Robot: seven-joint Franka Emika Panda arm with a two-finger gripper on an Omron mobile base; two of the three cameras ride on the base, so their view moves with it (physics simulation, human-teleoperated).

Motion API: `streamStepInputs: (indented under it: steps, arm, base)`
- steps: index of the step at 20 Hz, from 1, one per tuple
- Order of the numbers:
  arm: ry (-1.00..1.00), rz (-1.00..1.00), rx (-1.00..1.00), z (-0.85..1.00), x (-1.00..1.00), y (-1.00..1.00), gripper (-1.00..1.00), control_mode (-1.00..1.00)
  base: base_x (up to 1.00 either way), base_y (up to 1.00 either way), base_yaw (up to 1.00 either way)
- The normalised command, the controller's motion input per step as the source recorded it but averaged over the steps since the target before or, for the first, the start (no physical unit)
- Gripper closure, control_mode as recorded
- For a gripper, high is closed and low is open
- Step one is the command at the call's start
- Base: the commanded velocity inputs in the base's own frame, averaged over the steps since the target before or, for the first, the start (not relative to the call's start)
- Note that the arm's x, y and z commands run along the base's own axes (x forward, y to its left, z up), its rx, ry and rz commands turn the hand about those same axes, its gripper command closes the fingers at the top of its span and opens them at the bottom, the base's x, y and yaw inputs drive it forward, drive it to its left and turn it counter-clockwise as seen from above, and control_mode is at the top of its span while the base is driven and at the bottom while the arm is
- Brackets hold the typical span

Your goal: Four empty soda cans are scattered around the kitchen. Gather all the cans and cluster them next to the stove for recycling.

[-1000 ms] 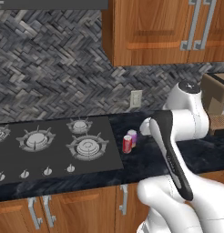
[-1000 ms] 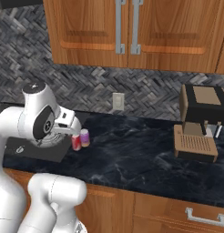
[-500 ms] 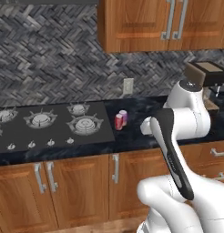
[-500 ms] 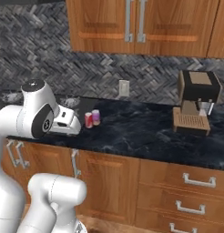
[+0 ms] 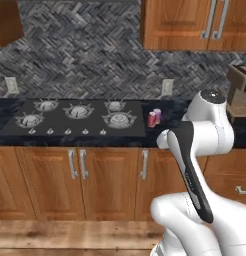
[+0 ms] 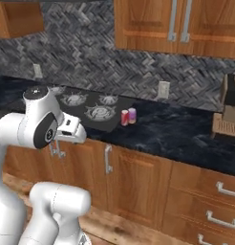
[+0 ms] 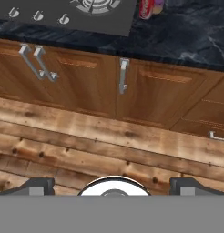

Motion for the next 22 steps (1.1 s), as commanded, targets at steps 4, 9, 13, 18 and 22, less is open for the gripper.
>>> streamStepInputs:
  steps: [4, 9, 13, 18, 22]
  arm:
    - [0.00, 0.00, 0.00, 0.00, 0.00, 0.00, -1.00, 1.00]
    - [0.00, 0.00, 0.00, 0.00, 0.00, 0.00, -1.00, 1.00]
    - [0.00, 0.00, 0.00, 0.00, 0.00, 0.00, -1.00, 1.00]
    - [0.00, 0.00, 0.00, 0.00, 0.00, 0.00, -1.00, 1.00]
    - [0.00, 0.00, 0.00, 0.00, 0.00, 0.00, -1.00, 1.00]
  base:
    - [-0.07, 0.00, 0.50]
    - [-0.02, 0.00, 0.50]
    - [-0.02, 0.00, 0.50]
    - [-0.02, 0.00, 0.50]
    - [0.00, 0.00, 0.50]
